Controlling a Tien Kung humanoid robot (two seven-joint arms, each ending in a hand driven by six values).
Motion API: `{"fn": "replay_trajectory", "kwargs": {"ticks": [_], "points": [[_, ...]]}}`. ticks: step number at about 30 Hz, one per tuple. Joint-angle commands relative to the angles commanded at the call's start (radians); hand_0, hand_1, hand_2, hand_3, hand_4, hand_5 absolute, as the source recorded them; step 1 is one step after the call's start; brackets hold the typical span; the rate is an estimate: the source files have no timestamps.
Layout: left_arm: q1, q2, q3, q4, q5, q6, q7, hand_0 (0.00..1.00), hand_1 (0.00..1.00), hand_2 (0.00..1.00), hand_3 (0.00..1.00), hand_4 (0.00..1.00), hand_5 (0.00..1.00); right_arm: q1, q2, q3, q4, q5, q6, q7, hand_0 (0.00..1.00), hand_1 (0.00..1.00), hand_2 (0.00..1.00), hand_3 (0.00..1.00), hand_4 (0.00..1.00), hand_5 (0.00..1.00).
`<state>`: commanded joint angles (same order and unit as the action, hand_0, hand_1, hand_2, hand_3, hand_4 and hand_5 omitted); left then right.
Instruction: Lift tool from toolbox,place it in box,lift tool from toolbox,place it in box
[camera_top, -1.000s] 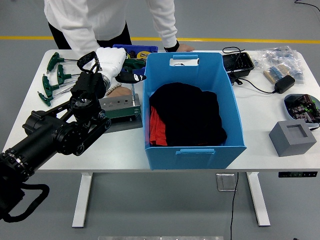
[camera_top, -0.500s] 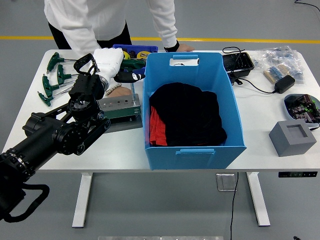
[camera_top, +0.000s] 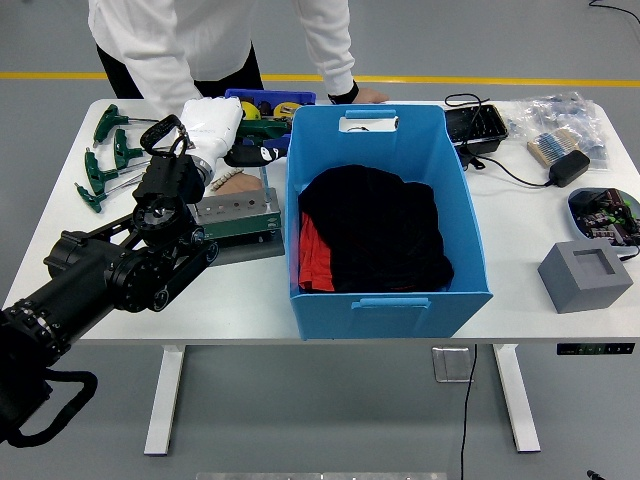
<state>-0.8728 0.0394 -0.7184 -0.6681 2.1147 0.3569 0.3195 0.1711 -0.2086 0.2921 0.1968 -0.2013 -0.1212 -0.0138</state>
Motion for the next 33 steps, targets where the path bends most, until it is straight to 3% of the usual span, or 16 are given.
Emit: {"fn": "replay_trajectory", "kwargs": {"ticks": [1, 7, 8, 26, 33], "points": [[0.000, 0.000, 0.001, 0.003, -0.003, 0.005, -0.007, 0.139, 0.005, 0.022, 0.078, 0.811, 0.578, 0.000, 0.000, 0.000, 0.000, -0.001, 0.000, 0.000, 0.684, 0.673, 0.748, 0.596, 0.799, 0.738], [-0.002, 0.003, 0.004, -0.003, -0.004, 0.016, -0.021, 0.139, 0.005, 0.022, 0.078, 0.811, 0.578, 0.000, 0.000, 0.000, 0.000, -0.001, 0.000, 0.000, 0.684, 0.673, 0.748, 0.596, 0.799, 0.738], [-0.004, 0.003, 0.004, -0.007, -0.003, 0.017, -0.023, 0.137, 0.002, 0.021, 0.078, 0.733, 0.531, 0.000, 0.000, 0.000, 0.000, -0.001, 0.000, 0.000, 0.684, 0.672, 0.748, 0.596, 0.799, 0.738], [-0.055, 0.021, 0.048, -0.050, 0.005, -0.005, -0.037, 0.141, 0.002, 0.017, 0.072, 0.687, 0.493, -0.011, 0.005, -0.006, -0.003, 0.025, -0.007, 0.006, 0.684, 0.671, 0.747, 0.597, 0.800, 0.738], [-0.068, 0.032, 0.049, -0.099, 0.026, -0.008, -0.031, 0.142, 0.002, 0.017, 0.072, 0.683, 0.487, -0.020, 0.007, -0.003, -0.004, 0.027, -0.009, 0.006, 0.684, 0.671, 0.747, 0.596, 0.799, 0.738]]}}
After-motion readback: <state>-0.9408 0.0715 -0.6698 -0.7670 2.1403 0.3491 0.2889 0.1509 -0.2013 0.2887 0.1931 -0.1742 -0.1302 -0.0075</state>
